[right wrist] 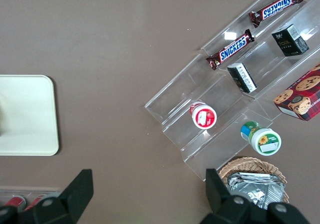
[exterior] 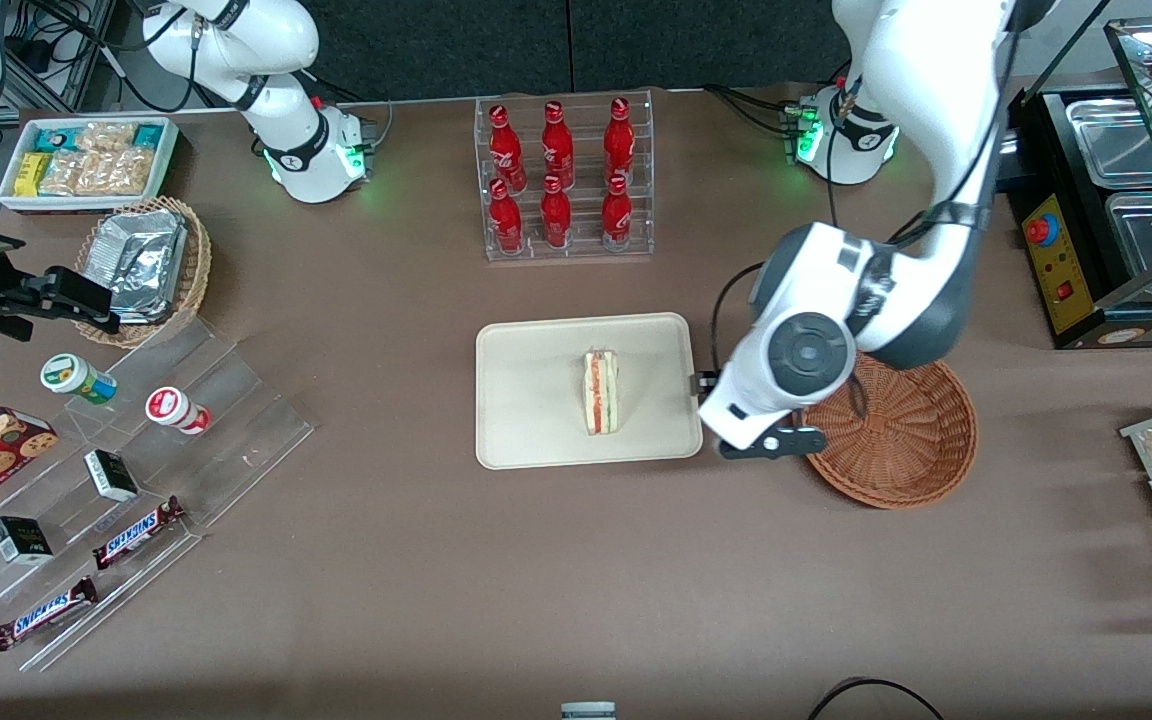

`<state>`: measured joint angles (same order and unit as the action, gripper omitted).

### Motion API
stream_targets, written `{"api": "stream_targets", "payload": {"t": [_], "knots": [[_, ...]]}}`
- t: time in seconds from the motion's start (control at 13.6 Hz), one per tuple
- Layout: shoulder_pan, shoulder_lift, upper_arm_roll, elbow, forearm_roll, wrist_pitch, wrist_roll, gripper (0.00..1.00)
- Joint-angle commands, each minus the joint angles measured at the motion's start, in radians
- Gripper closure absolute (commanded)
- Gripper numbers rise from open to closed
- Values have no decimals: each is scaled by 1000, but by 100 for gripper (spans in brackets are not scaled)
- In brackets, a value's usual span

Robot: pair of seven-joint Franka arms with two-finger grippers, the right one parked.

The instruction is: Place sandwich from basket to tray

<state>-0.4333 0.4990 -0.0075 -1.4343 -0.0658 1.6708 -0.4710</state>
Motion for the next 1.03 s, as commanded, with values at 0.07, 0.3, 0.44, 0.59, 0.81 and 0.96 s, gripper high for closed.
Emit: {"api": "stream_targets", "payload": {"t": [0.07, 0.3, 0.44, 0.59, 0.81, 0.96], "knots": [[92, -101, -17, -84, -23, -14, 72, 0], [152, -158, -17, -93, -66, -23, 106, 0], [215, -206, -19, -101, -60, -74, 130, 0], [292, -250, -41, -101, -62, -124, 262, 0], [364, -301, -45, -101, -54, -189, 327, 0], [366, -341, -45, -101, -4, -241, 377, 0]]}}
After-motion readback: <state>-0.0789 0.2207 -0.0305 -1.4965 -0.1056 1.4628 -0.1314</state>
